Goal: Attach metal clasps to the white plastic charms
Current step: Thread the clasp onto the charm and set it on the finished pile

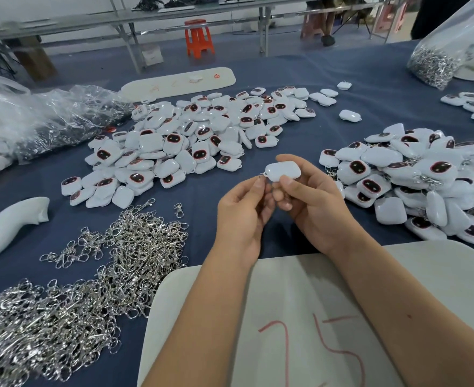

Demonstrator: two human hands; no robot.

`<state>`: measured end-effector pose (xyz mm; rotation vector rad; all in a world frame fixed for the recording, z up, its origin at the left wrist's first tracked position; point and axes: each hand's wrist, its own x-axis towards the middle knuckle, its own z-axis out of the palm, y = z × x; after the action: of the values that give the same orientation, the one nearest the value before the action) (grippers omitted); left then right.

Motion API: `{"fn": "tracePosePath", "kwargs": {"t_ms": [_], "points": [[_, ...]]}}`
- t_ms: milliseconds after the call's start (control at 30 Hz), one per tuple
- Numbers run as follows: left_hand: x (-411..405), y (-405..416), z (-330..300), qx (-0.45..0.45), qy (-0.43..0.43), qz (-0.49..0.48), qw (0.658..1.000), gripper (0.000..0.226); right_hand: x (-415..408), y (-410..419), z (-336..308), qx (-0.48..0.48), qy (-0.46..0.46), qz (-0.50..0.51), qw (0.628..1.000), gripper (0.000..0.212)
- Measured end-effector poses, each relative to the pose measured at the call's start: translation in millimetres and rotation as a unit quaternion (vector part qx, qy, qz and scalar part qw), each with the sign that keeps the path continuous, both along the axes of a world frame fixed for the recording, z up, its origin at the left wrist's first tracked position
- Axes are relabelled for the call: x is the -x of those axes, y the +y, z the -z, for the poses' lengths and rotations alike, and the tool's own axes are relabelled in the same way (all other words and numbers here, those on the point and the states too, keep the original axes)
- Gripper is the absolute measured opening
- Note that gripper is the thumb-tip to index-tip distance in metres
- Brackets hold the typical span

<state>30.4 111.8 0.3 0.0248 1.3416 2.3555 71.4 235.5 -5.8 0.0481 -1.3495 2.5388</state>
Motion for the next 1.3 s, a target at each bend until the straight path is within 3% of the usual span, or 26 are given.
{"fn": "tracePosePath", "kwargs": {"t_ms": [133, 233, 300, 400, 467, 533, 633, 733, 900, 1000, 1067, 1133, 1300], "points": [[-0.1, 3.1, -0.7, 0.02, 0.025, -0.017, 0.999, 0.021, 0.6, 0.9, 0.0, -0.008, -0.001, -0.002, 1.0, 0.034], [2.5, 2.2, 3.1, 0.139, 0.109, -0.084, 0.981, 0.017, -1.1, -0.5, 1.1, -0.05, -0.019, 0.01, 0.999, 0.033], [5.7, -3.2, 4.2, 0.262, 0.214, -0.128, 0.932, 0.013, -1.0, -1.4, 2.1, -0.077, -0.036, 0.027, 0.996, 0.034], [5.4, -11.4, 4.2, 0.39, 0.362, -0.154, 0.833, 0.016, -1.2, -2.3, 3.0, -0.115, -0.048, 0.048, 0.991, 0.032], [5.3, -12.7, 6.7, 0.437, 0.412, -0.143, 0.786, 0.012, -2.0, -2.9, 2.9, -0.144, -0.05, 0.057, 0.987, 0.03], [4.5, -12.1, 7.8, 0.464, 0.429, -0.134, 0.763, 0.01, -2.6, -4.7, 2.0, -0.168, -0.049, 0.066, 0.982, 0.029], [1.3, -8.0, 6.4, 0.461, 0.4, -0.14, 0.78, 0.011, -2.9, -7.7, 0.9, -0.171, -0.049, 0.114, 0.977, 0.032], [-2.2, 4.5, 2.7, 0.417, 0.339, -0.131, 0.833, 0.01, -1.6, -8.0, 0.8, -0.174, -0.054, 0.219, 0.959, 0.028], [-0.8, 48.7, -10.8, 0.338, 0.281, -0.045, 0.897, 0.012, -1.3, -1.9, -2.5, -0.191, -0.066, 0.471, 0.859, 0.026], [-0.5, 75.7, -20.1, 0.296, 0.243, -0.003, 0.924, 0.018, -5.4, 10.2, -6.7, -0.192, -0.065, 0.564, 0.8, 0.057], [1.1, 85.3, -23.5, 0.3, 0.246, 0.001, 0.922, 0.017, -7.3, 15.5, -8.0, -0.228, -0.075, 0.577, 0.781, 0.083], [3.6, 84.7, -23.1, 0.317, 0.262, -0.006, 0.912, 0.015, -7.4, 13.2, -9.4, -0.268, -0.066, 0.574, 0.771, 0.089], [13.8, 49.9, -14.4, 0.392, 0.29, -0.046, 0.872, 0.017, -3.8, -0.8, -6.4, -0.412, -0.062, 0.505, 0.756, 0.069]]}}
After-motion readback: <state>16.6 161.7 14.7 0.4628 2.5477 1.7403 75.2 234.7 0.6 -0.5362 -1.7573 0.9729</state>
